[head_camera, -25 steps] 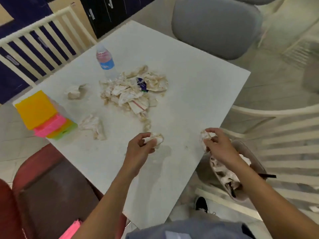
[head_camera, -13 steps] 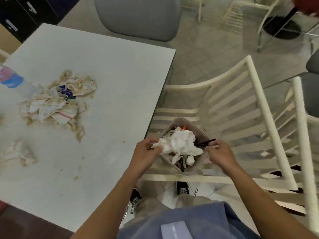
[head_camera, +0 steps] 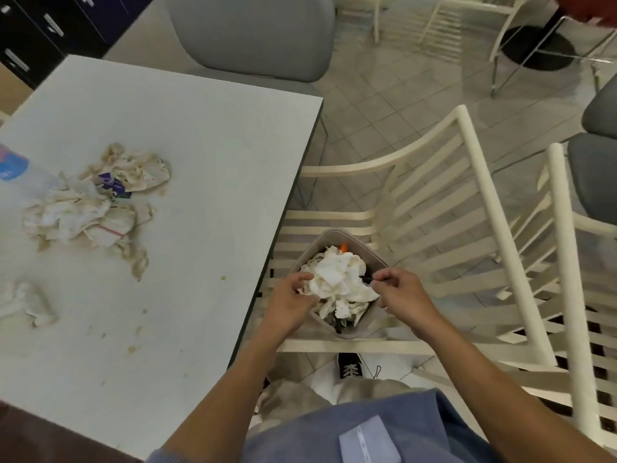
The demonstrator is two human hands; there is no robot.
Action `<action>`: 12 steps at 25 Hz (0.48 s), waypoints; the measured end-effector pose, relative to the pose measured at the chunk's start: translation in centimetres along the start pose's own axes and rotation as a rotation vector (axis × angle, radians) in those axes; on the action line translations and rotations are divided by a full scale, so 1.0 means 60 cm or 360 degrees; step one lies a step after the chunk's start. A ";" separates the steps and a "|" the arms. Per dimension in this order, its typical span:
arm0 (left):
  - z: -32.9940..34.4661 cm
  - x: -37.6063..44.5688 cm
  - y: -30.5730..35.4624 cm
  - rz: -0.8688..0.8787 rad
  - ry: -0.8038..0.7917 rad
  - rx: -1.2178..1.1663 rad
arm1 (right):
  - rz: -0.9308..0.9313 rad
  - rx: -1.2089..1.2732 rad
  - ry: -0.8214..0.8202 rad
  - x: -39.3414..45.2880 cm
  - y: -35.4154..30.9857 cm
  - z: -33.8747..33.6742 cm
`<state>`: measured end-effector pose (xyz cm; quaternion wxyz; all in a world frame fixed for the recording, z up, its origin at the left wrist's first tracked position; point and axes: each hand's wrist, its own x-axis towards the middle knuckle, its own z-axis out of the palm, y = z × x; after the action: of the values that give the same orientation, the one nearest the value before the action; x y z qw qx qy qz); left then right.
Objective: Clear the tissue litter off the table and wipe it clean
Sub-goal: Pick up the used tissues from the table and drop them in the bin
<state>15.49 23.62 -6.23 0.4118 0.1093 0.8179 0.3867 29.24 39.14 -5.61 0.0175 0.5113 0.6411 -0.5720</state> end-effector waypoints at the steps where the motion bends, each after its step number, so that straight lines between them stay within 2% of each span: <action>1: -0.014 -0.002 -0.002 0.0007 0.0028 -0.0021 | -0.0012 -0.0010 -0.0044 -0.002 -0.009 0.015; 12: -0.254 -0.044 -0.091 0.0030 0.0437 -0.0233 | -0.0480 -0.0433 -0.0462 -0.023 -0.180 0.268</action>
<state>6.39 10.34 -3.07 0.2994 0.0328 0.8350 0.4605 13.57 28.13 -2.61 0.0926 0.3152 0.7721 -0.5440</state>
